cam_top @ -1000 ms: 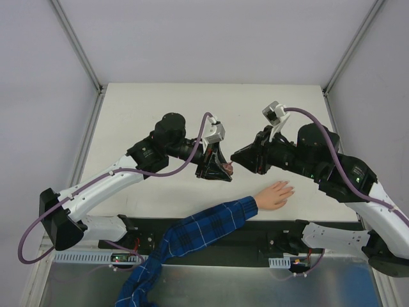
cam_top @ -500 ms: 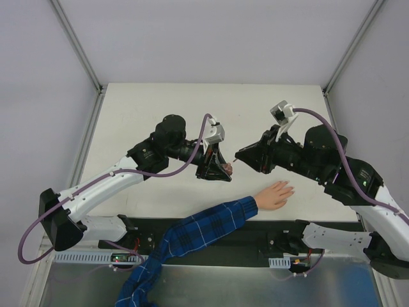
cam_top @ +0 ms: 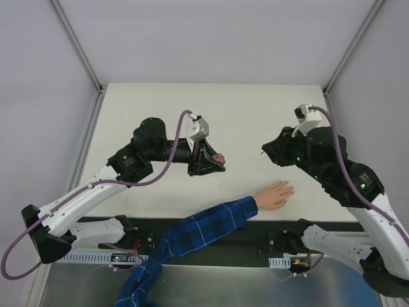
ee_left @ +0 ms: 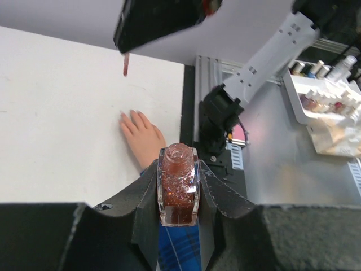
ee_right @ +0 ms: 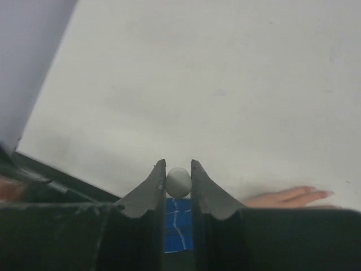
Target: Paint the nails
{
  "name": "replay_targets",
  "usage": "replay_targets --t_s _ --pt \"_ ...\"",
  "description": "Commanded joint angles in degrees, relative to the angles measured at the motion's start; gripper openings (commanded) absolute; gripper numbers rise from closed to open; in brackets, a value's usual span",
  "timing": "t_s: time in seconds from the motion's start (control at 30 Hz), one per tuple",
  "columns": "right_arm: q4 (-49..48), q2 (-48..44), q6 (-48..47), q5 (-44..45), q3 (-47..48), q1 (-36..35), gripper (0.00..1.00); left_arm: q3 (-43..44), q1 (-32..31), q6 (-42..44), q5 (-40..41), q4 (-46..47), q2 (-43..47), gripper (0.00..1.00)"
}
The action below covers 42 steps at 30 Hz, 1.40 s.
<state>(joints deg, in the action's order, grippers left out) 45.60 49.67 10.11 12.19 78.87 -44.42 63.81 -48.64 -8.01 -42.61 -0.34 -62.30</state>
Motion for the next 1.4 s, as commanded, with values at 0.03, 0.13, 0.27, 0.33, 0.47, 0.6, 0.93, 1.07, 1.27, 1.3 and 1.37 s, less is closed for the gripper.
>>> replay_targets --t_s 0.03,0.13,0.27,0.33,0.47,0.6,0.93,1.07,1.27,1.3,1.37 --pt "3.79 -1.94 0.62 -4.97 -10.39 15.64 0.00 6.22 1.79 1.34 11.66 -0.62 -0.44 0.00" --pt "3.18 -3.52 -0.44 -7.52 -16.80 23.47 0.00 9.83 5.31 -5.25 15.54 -0.45 -2.99 0.00" --pt "1.51 -3.18 -2.37 -9.28 -25.07 31.31 0.00 8.62 5.58 -0.53 20.18 2.61 -3.09 0.00" --pt "-0.68 -2.39 -3.16 -11.48 -28.66 35.96 0.00 8.52 5.58 0.53 22.56 3.33 -3.17 0.00" --pt "-4.29 -0.37 -3.78 -14.55 -30.61 40.64 0.01 10.71 5.66 -1.29 26.87 2.80 -5.02 0.00" --pt "-4.30 4.64 -6.32 -16.65 -28.69 43.36 0.01 17.91 5.58 -4.82 28.20 -3.24 -9.14 0.00" --pt "-5.79 13.70 -9.84 -17.28 -27.54 43.98 0.00 33.21 5.58 -3.33 20.20 -13.02 -19.34 0.00" --pt "-8.07 15.98 -12.66 -17.19 -28.68 44.25 0.00 36.11 5.66 -0.70 19.58 -13.99 -21.80 0.00" --pt "-9.83 20.46 -12.39 -18.87 -27.90 46.01 0.01 42.44 6.45 -0.08 16.51 -16.53 -26.81 0.00" --pt "-9.83 21.08 -12.39 -18.43 -27.63 46.09 0.00 43.41 6.63 0.01 16.51 -16.88 -27.60 0.00" --pt "-9.66 22.92 -12.39 -17.99 -27.02 46.27 0.00 44.29 7.15 0.19 16.07 -17.33 -28.22 0.00"
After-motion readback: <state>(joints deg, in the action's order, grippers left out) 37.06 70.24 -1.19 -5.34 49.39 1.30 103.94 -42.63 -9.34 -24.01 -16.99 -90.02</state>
